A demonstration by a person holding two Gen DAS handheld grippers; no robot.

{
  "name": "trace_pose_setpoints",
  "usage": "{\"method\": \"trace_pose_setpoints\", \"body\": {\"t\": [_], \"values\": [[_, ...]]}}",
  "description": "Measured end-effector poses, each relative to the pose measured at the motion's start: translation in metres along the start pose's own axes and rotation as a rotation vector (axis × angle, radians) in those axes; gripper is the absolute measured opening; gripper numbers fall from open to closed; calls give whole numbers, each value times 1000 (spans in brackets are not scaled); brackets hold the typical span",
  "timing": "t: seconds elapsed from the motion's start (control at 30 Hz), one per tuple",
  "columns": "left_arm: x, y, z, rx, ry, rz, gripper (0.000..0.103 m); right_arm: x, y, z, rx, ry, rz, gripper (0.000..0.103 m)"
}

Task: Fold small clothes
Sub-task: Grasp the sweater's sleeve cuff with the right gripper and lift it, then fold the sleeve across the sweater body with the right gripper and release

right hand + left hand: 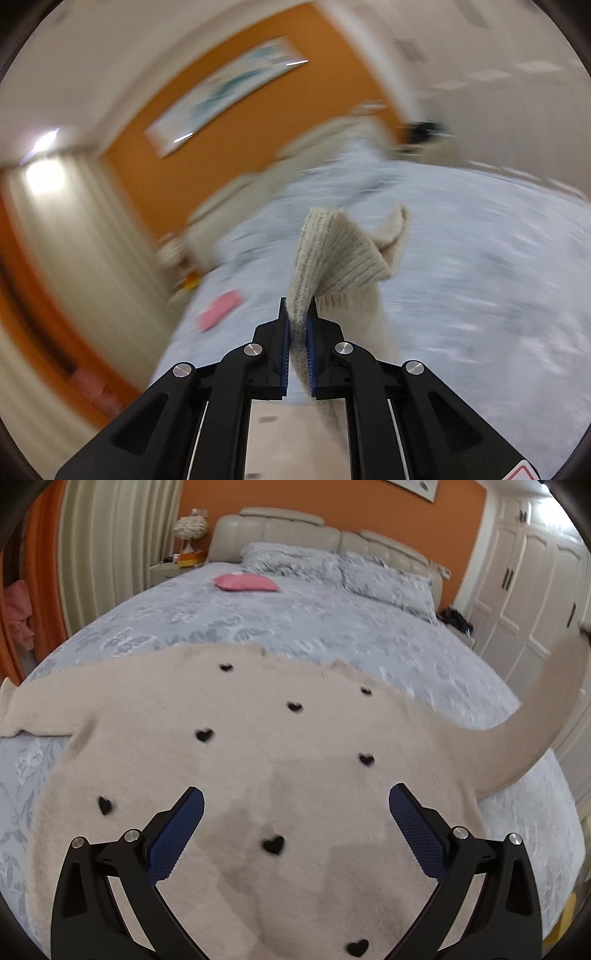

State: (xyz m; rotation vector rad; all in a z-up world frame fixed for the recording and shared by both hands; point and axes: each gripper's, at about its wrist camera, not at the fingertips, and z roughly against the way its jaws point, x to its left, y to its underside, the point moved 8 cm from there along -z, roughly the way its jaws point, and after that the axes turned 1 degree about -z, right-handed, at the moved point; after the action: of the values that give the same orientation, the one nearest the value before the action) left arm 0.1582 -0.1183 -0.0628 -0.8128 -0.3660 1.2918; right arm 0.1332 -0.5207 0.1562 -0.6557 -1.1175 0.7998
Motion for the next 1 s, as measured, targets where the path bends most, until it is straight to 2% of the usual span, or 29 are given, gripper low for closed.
{"method": "trace_pose_setpoints", "body": {"t": [0.07,0.13,0.2,0.3,0.4,0.47,0.53,0.57,0.6,0.63,0.67,0.73,0.77,0.83,0.93,1.0], "values": [[12,-7,6,-18,9,35,98,83,24,-33,68,-101,94,8],[26,-13,11,-32,16,77,98,139,55,-64,138,-163,153,9],[42,-17,15,-44,16,119,98,195,103,-103,238,-217,209,9],[67,-23,15,-45,11,184,98,246,198,-156,412,-240,315,14],[91,-27,11,-42,5,249,98,254,293,-197,595,-194,420,19],[107,-29,7,-36,-5,269,98,243,337,-206,699,-156,423,19],[117,-31,4,-33,-16,278,98,234,337,-193,680,-156,390,21],[123,-32,1,-28,-17,287,98,222,328,-181,638,-144,357,36],[127,-33,-1,-22,-14,295,98,202,311,-170,590,-105,334,57],[129,-33,-3,-18,-8,302,98,182,298,-160,535,-46,315,63],[130,-34,-8,-8,3,310,98,149,284,-138,461,49,292,67],[126,-32,-20,26,36,316,98,99,273,-108,405,188,272,67],[124,-31,-29,51,51,319,98,63,272,-89,391,290,262,67],[120,-30,-44,74,72,333,98,13,278,-67,393,393,222,68],[114,-30,-66,95,105,348,98,-35,299,-59,444,409,89,68],[110,-34,-84,100,44,291,98,-41,306,-70,483,367,57,68]]}}
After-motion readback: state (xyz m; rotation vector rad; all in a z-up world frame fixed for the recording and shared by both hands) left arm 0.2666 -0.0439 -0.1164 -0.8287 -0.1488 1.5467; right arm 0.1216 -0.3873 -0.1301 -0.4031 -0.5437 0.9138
